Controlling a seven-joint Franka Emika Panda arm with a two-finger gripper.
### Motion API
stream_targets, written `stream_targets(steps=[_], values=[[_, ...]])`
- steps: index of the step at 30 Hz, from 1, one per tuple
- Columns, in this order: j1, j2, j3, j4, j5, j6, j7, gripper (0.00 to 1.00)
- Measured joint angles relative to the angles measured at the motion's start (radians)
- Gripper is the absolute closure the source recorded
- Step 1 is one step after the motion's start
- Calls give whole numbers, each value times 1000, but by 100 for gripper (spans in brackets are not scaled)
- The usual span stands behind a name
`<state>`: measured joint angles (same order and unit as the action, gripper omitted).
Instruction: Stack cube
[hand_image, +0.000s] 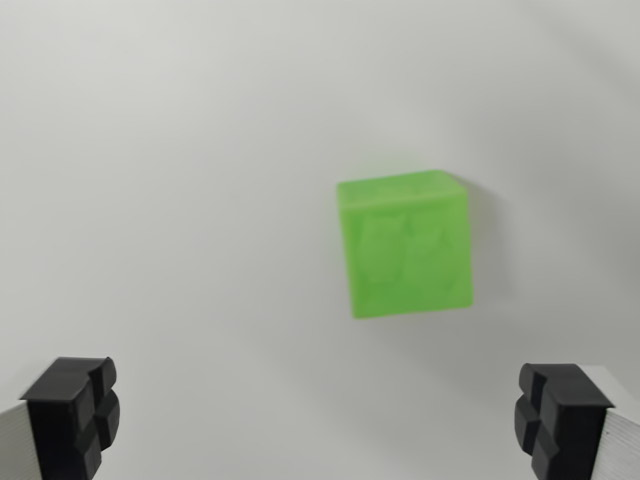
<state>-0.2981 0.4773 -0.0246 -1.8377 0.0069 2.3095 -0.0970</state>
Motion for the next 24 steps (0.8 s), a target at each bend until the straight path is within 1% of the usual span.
stream_targets(steps=[8,12,15,20,24], values=[[-37,69,5,51,0,18,-114,0],[-58,113,8,87,0,26,-181,0],[-66,132,8,95,0,37,-194,0],[-66,170,12,95,0,75,-197,0],[-66,201,13,98,0,102,-197,0]])
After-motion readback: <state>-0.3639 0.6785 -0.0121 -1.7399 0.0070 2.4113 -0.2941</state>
